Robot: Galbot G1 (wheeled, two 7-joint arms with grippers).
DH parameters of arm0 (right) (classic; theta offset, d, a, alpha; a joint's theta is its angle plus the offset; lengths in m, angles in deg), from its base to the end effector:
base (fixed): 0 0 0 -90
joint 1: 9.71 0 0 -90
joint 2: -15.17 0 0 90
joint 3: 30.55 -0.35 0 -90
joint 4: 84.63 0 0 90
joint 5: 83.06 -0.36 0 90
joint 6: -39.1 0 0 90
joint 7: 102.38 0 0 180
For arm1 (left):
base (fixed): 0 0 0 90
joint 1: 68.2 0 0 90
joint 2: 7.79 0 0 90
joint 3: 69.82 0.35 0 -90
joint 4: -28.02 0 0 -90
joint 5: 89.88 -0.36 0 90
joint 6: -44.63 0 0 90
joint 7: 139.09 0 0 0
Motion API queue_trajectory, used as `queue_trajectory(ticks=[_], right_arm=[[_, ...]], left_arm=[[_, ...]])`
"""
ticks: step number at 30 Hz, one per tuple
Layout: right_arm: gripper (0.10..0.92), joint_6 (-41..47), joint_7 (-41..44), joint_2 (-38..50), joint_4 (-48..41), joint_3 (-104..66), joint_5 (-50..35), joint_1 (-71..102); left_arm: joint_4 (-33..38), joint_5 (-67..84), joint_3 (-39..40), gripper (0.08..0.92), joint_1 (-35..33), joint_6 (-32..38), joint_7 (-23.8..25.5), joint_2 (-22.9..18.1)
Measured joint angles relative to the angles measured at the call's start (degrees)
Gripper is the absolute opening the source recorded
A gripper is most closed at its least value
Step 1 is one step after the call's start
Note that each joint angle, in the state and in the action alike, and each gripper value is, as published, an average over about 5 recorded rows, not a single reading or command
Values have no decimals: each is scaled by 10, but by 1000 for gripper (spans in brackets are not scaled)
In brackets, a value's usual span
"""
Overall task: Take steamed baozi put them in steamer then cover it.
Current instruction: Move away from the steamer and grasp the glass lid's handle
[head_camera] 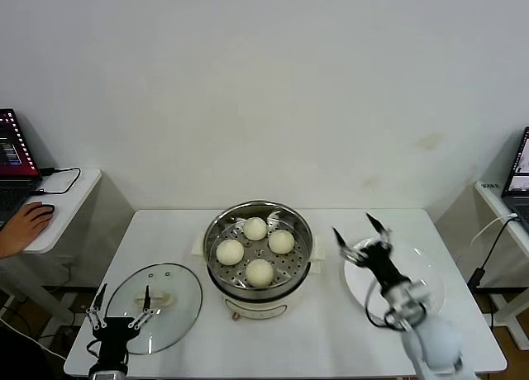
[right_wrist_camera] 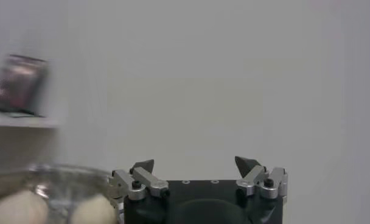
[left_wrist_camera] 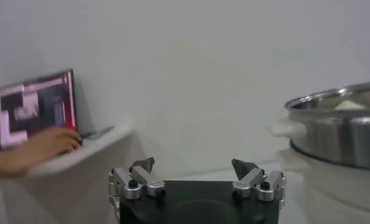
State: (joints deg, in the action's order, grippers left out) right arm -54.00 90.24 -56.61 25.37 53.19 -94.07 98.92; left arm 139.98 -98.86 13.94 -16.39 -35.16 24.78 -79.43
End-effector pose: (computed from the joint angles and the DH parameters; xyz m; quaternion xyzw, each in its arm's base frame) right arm 0.2535 -0.1060 -0.3007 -0.1148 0.9897 -0.0763 0.0390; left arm 0.1415 0.1023 -0.3569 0.0718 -0.9682 -0.2394 0.0080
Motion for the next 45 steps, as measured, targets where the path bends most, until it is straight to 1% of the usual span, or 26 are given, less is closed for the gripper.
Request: queue_trajectory(ticks=[5,12,20,30,45], right_arm=[[823,-10,-5,-44,9,-66,19,56],[823,-27,-16,-87,5,-126,41,91],[823,-44,-26,-120,-8,-160,62,112],[823,-57,-29,-142,-21,-182,76,128],[823,-66,-30,-159,-38,-188,92,137]], left_arm=[[-30,-133,-29,823,-5,17,0,17],[-73,-307,-72,823,-18,45,-6,39],[-127,-440,-83,823,0,69,-5,65],[-181,-517,-52,823,50,77,5,80],[-240,-547,-10,823,134,73,14,94]])
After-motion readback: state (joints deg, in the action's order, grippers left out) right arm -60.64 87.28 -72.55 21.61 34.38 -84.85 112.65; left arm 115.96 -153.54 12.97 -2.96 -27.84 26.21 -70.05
